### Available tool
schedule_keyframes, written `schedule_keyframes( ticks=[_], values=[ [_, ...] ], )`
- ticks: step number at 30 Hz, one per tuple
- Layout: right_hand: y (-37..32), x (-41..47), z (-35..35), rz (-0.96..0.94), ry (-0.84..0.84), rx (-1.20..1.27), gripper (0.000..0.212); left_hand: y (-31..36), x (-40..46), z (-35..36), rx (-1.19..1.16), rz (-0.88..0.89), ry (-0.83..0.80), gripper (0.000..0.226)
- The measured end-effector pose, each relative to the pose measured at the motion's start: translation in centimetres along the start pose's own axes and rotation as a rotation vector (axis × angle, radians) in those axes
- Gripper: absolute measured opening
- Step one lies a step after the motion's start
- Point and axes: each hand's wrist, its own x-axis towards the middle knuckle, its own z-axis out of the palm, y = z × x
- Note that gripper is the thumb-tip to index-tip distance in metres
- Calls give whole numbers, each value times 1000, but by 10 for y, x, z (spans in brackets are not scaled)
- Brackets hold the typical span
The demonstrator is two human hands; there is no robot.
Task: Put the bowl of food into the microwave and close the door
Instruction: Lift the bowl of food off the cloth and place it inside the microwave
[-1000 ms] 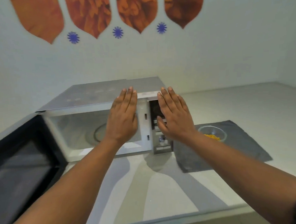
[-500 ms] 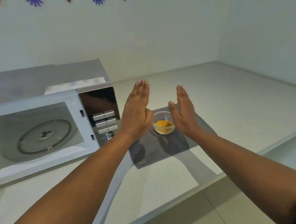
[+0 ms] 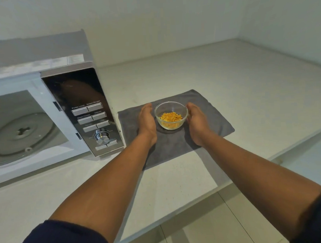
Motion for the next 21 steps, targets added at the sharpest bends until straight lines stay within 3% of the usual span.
schedule_keyframes(
  ticks=[7, 12, 21],
  values=[
    [1, 2, 2, 112, -10, 132, 49, -8, -8, 20, -81, -10, 12, 42],
    [-3, -9, 4, 122, -29, 143, 36, -9, -12, 24, -130, -21, 33, 44],
    [-7, -62, 3, 151, -17, 109, 33, -5, -61, 3, -127, -11, 34, 35]
  ],
)
